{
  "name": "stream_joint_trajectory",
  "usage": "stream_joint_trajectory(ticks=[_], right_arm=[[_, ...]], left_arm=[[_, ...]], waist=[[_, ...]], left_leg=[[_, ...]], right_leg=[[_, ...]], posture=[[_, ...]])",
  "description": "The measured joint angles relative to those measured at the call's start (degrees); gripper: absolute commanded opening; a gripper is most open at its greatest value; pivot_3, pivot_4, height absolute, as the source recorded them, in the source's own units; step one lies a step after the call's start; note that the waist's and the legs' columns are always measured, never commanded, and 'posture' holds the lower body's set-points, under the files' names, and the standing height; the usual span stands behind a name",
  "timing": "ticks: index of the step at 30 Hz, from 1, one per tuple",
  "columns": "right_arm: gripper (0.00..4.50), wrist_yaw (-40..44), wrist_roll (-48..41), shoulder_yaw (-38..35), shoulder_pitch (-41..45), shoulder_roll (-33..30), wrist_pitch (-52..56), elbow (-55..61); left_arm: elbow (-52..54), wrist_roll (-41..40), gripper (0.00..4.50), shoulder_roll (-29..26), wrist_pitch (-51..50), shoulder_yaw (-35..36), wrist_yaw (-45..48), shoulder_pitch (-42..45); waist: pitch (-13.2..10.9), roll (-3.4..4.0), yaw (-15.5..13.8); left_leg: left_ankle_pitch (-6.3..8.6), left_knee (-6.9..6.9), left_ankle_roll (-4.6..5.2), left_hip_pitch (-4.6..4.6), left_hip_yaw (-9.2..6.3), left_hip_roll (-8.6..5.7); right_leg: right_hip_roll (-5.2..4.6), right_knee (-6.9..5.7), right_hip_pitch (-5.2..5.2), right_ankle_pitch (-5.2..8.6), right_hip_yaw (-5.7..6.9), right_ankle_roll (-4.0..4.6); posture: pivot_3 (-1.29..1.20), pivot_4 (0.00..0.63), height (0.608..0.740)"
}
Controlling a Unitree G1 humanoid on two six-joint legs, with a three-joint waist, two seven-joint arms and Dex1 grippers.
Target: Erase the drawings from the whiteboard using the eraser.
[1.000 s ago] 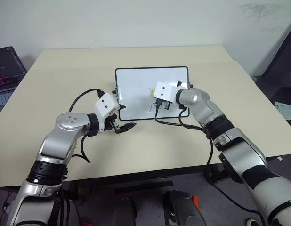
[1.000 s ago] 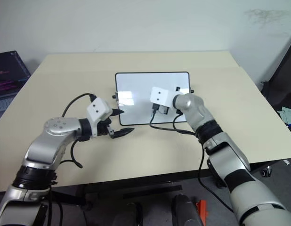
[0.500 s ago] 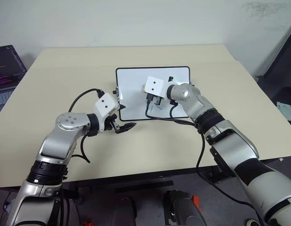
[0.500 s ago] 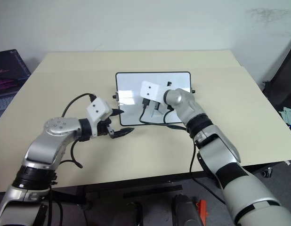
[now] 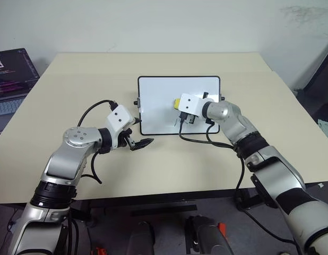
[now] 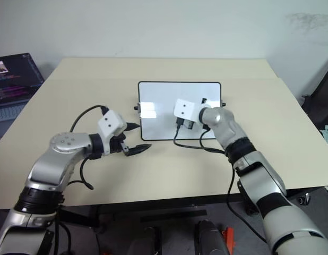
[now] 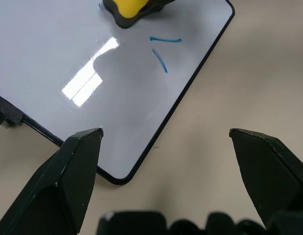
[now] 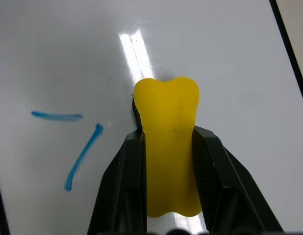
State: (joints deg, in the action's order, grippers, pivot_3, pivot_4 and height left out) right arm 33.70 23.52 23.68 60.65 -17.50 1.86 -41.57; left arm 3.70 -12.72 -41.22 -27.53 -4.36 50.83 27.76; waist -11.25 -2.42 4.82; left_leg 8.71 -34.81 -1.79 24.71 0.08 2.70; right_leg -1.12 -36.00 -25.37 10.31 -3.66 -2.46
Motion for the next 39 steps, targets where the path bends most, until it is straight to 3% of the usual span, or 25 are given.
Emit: stream_joint_trajectory(ticks=[13,28,39], right_arm=[[0.96,0.5,0.1,0.1,-0.6,-2.2,0.1,0.1],[0.96,-4.5,2.2,0.7,11.6,10.7,-2.8,-16.3],[0.96,-6.1,2.3,0.6,14.2,12.3,-4.9,-19.5]], left_arm=[[-0.1,0.0,4.50,0.0,0.0,0.0,0.1,0.0],[-0.1,0.1,4.50,0.0,0.0,0.0,0.3,0.2],[0.0,0.1,4.50,0.0,-0.5,0.0,0.0,0.2]], waist=[[0.0,0.00,0.0],[0.0,0.02,2.8],[0.0,0.01,2.8]], left_leg=[[0.01,-0.03,-0.02,0.00,0.00,-0.03],[0.00,0.08,0.01,-0.05,-0.11,0.01],[0.00,0.47,0.00,0.01,-0.09,0.00]], right_leg=[[-0.07,0.03,0.02,0.00,0.00,0.00],[0.00,-0.03,-0.10,-0.08,0.09,0.11],[0.05,-0.01,-0.26,0.00,0.06,0.05]], posture=[[0.00,0.150,0.740],[0.00,0.150,0.740],[0.00,0.150,0.740]])
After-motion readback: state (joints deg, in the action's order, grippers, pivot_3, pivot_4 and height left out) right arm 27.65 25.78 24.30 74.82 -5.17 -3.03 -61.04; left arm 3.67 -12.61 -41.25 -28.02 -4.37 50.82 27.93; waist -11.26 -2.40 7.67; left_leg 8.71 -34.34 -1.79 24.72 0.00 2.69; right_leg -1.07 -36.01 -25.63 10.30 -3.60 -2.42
